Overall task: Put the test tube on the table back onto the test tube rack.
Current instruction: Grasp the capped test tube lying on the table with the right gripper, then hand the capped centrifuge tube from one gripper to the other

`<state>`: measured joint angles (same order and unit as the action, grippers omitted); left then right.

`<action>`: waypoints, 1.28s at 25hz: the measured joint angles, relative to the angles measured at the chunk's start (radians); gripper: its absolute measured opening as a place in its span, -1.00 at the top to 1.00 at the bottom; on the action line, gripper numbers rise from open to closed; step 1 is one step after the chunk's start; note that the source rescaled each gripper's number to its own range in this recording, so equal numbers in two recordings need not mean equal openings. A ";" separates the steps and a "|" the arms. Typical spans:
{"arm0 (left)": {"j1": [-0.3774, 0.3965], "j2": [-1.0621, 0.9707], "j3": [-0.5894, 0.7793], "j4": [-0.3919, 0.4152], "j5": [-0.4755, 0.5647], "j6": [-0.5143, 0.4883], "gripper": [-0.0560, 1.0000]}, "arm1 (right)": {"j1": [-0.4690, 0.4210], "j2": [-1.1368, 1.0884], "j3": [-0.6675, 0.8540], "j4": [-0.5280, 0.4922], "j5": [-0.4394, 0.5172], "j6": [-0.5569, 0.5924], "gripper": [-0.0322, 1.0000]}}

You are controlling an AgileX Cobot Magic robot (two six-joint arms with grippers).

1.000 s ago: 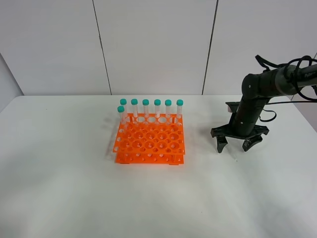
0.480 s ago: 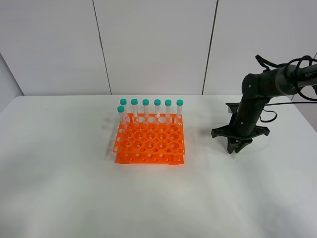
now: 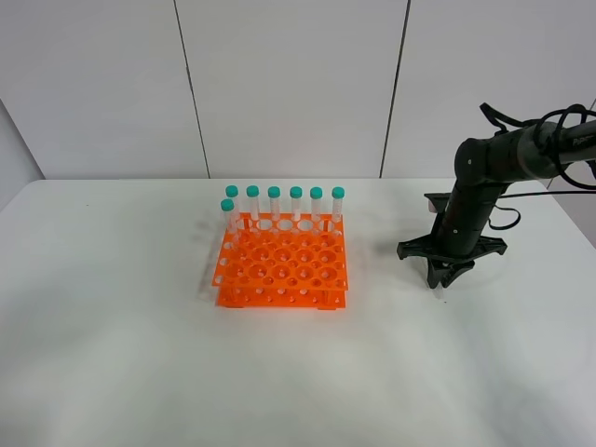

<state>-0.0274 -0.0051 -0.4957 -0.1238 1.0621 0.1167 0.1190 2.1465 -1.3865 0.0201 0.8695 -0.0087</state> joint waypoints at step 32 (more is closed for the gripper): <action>0.000 0.000 0.000 0.000 0.000 0.000 -0.89 | 0.087 -0.276 -0.356 0.129 0.155 -0.155 0.92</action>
<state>-0.0274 -0.0051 -0.4957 -0.1238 1.0621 0.1167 0.2063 1.8708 -1.7429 0.1489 1.0246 -0.1632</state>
